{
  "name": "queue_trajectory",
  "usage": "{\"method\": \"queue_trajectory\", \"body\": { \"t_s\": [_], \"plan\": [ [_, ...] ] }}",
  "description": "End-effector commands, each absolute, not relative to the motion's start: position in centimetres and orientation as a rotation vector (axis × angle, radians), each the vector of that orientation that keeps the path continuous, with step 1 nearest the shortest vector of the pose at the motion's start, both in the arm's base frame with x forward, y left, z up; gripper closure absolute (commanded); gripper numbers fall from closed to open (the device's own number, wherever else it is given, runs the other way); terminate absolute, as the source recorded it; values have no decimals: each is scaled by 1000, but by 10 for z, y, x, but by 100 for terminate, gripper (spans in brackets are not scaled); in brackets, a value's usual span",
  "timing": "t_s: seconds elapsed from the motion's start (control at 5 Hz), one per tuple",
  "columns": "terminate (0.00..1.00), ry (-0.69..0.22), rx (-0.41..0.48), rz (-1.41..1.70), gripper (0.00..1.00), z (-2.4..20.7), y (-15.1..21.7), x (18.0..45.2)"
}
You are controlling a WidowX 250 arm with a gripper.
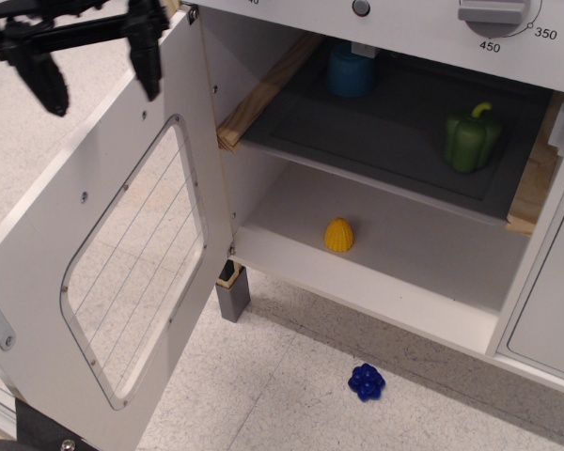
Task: Open oven
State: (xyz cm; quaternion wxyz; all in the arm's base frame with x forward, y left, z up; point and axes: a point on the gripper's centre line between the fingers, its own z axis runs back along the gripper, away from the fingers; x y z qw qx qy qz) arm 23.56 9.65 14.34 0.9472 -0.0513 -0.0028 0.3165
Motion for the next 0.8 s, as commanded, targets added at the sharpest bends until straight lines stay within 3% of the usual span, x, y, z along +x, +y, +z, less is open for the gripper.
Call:
{"method": "queue_trajectory", "body": {
  "t_s": [0.0, 0.4, 0.6],
  "plan": [
    [0, -15, -124, 638, 0, 148, 74, 264],
    [0, -12, -106, 671, 0, 113, 53, 273],
    [100, -19, -79, 673, 0, 97, 58, 273]
  ]
}}
